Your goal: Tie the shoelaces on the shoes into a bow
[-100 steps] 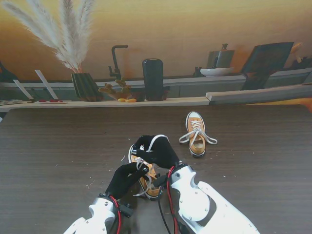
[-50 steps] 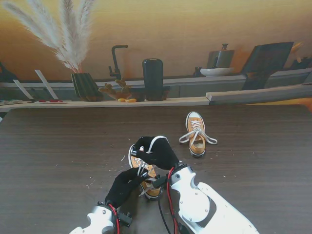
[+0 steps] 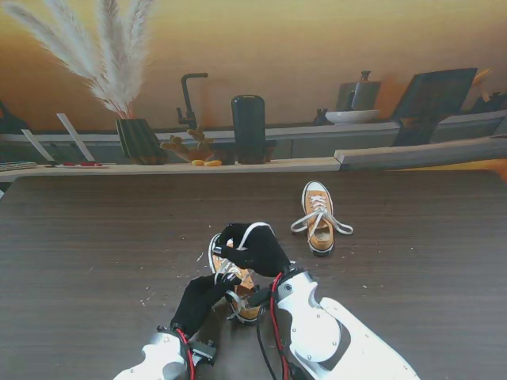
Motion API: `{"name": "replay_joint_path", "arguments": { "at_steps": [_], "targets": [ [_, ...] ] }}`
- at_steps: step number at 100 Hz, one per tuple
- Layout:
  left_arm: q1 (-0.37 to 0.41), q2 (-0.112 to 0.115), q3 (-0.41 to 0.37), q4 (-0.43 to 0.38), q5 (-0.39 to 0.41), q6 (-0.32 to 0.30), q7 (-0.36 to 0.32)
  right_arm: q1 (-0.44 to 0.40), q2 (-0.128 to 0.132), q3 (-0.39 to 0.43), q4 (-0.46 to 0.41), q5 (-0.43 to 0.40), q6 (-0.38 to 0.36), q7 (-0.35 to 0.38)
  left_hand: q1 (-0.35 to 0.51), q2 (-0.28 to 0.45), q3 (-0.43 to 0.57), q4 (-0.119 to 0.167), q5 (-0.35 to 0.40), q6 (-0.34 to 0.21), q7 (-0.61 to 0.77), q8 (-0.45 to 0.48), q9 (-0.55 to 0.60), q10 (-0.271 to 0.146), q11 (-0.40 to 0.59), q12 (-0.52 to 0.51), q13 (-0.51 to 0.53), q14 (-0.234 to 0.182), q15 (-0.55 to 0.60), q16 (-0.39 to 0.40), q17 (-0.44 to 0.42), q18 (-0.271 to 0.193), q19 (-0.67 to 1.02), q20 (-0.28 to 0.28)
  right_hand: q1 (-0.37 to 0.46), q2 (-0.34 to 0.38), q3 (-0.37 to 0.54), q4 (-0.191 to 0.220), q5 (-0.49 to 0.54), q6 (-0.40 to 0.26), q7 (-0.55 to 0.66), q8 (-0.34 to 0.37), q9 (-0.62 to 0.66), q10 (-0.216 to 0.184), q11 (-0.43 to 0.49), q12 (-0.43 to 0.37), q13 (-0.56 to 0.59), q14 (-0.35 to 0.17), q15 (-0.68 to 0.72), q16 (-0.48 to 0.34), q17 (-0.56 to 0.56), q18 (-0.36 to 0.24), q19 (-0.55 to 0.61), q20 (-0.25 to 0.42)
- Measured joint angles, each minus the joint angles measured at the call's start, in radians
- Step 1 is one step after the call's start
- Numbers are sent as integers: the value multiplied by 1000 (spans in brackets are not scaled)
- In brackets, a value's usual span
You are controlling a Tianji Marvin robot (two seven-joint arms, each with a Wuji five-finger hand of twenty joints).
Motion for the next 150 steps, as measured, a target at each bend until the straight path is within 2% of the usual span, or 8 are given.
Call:
{"name": "replay_joint_path", "arguments": {
  "at_steps": [14,32,49,61,84,103,127,150],
  "targets": [
    [21,1,-24,-40,-86,63,-75,1,0,-1,3,-1,-1,0,20,17,-2,-12,-3,0,-84,-65,-15,2,-39,-42,-39,-16,-62,-23,-15,0,-47,-7,0,0,0,0,0,0,0,0,0,0,0,0,0,1,0,0,0,0,0,0],
    [32,6,-38,-57,-162,85,-102,2,0,-2,7,-1,-1,0,38,36,-23,-21,-4,1,-241,-211,-45,8,-89,-99,-67,-21,-111,-28,-34,-1,-129,-7,0,0,0,0,0,0,0,0,0,0,0,0,0,6,0,0,0,6,1,-1],
    [42,7,-45,-74,-198,105,-115,6,0,-6,12,-1,-3,0,45,58,-42,-21,-5,12,-550,-521,-109,9,-145,-145,-94,-31,-164,-41,-41,-26,-268,14,0,0,0,0,0,0,0,0,0,0,0,0,0,6,0,-1,0,7,1,-2],
    [47,7,-45,-78,-198,104,-121,8,0,-7,13,0,-3,1,46,61,-52,-21,-86,9,-680,-624,-181,9,-171,-158,-131,-38,-184,-41,-49,-51,-365,29,0,0,0,0,0,0,0,0,0,0,0,0,0,7,0,-10,0,7,1,-10],
    [58,11,-54,-82,-198,96,-140,10,-1,-9,17,1,-5,1,46,134,-94,-21,-345,-165,-837,-625,-290,-7,-218,-171,-179,-56,-247,-41,-65,-76,-483,94,0,1,0,0,0,-1,0,0,0,0,0,0,0,7,0,-10,0,7,1,-12],
    [63,13,-54,-84,-200,87,-136,10,-1,-9,20,11,-9,4,45,161,-101,-21,-494,-165,-889,-625,-333,-15,-232,-171,-191,-67,-251,-41,-77,-76,-492,96,0,6,-1,0,0,-2,0,0,0,0,-1,0,0,7,0,-11,0,7,1,-20],
    [78,12,-66,-82,-284,44,-151,-13,-1,6,13,23,-24,8,45,180,-103,-21,-558,-165,-928,-649,-386,-29,-233,-171,-209,-81,-271,-41,-100,-77,-506,96,0,20,-1,0,0,-12,0,0,0,6,-27,-2,0,18,-1,-24,0,19,2,-56],
    [102,12,-72,-88,-506,15,-204,-22,0,8,9,23,-34,5,44,50,-71,54,-595,-165,-896,-651,-425,-57,-234,-171,-209,-98,-271,-41,-110,-77,-521,96,0,26,-2,0,0,-15,0,0,0,14,-52,-13,0,27,-6,-37,-2,31,2,-77]
  ]
}}
